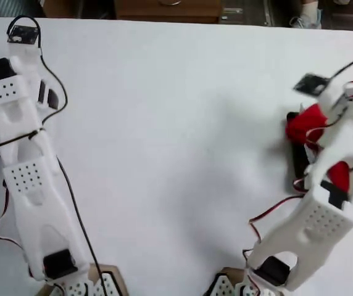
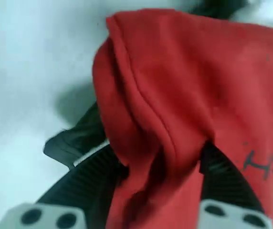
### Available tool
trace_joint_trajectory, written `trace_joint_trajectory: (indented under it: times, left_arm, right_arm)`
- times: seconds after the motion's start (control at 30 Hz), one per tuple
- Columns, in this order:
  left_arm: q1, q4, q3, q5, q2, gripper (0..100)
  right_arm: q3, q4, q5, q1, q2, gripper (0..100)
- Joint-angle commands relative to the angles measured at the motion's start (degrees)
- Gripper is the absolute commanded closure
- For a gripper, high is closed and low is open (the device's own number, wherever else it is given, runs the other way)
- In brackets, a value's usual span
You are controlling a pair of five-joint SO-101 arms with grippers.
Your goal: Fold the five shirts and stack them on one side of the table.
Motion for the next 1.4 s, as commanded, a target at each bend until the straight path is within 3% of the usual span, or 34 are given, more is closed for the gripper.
trace_joint_trajectory:
  times: [0.0,0.73,0.87,1.1,1.37]
  left_arm:
    - [0.5,0.9,-2.2,-0.4,-4.7,77]
    - [2.7,0.4,-2.2,-0.4,-4.5,77]
    - [3.5,0.4,-2.2,-0.4,-4.5,77]
    - [3.4,0.8,-2.0,-0.6,-4.5,77]
    - [-0.8,0.9,-2.2,-0.7,-4.6,77]
  right_arm:
    - [1.1,-0.7,0.1,-4.1,0.0,74.1]
    - [-9.0,-0.4,0.2,-2.2,-19.6,73.9]
    - [-9.0,-5.2,-3.7,-2.4,-19.6,74.0]
    - [-5.5,-27.6,-19.6,-3.1,-1.0,74.0]
    - [-25.4,-27.5,-26.1,-3.8,20.2,73.8]
